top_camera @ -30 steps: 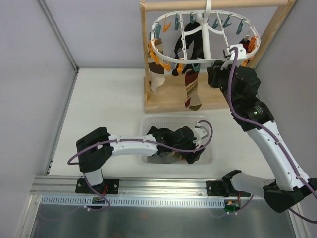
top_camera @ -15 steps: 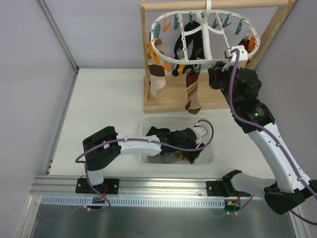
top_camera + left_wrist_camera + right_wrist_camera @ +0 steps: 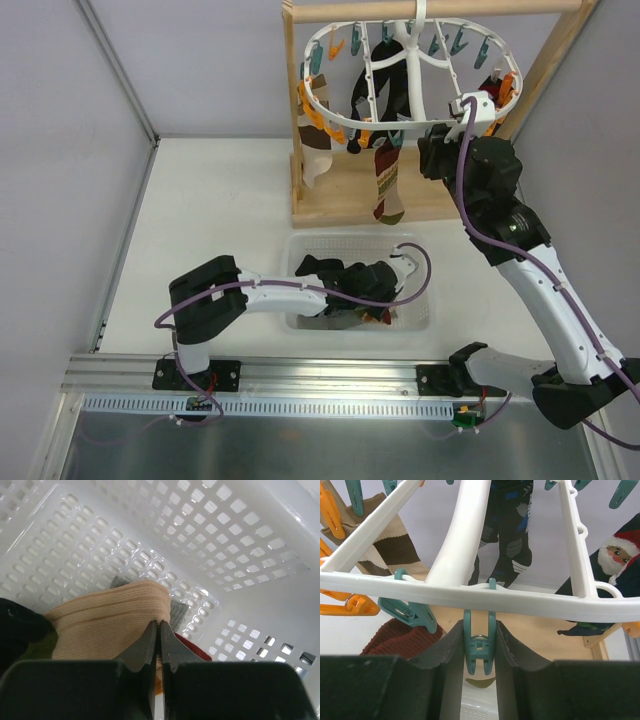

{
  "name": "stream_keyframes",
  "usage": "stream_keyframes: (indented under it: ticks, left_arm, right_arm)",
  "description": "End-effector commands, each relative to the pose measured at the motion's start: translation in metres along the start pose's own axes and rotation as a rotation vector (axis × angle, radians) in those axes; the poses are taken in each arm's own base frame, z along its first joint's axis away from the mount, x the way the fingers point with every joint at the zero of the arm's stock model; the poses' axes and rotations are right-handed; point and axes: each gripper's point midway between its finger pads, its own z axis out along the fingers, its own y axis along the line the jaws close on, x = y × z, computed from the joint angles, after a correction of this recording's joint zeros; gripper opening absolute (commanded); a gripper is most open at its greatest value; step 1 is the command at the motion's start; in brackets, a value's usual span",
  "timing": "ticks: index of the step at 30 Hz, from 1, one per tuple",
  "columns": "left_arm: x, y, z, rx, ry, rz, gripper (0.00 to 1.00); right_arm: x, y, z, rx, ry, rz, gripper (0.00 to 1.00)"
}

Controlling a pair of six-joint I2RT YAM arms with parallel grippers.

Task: Clip the socks to the hanger
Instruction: Pick up the sock from the bin.

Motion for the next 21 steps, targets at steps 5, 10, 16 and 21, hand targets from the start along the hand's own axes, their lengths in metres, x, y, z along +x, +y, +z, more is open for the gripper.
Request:
stream_keyframes:
  ticks: [5, 10, 16, 21]
  left_arm:
    - [-0.048, 0.019, -0.043, -0.081, -0.147, 0.002, 0.00]
    - [-0.085, 0.042, -0.095, -0.116, -0.279, -0.021, 0.00]
    - [-0.120, 0.076, -0.158, -0.159, -0.439, -0.072, 0.00]
    - [-0.141, 0.090, -0.202, -0.144, -0.550, -0.123, 0.00]
  right_arm:
    - [0.004, -0.004, 0.000, 0.021, 0.024, -0.002, 0.01]
    - [0.007, -0.003, 0.002, 0.021, 0.030, 0.002, 0.01]
    - [0.011, -0.003, 0.003, 0.023, 0.038, 0.002, 0.01]
    - [0.012, -0.001, 0.003, 0.017, 0.040, 0.012, 0.01]
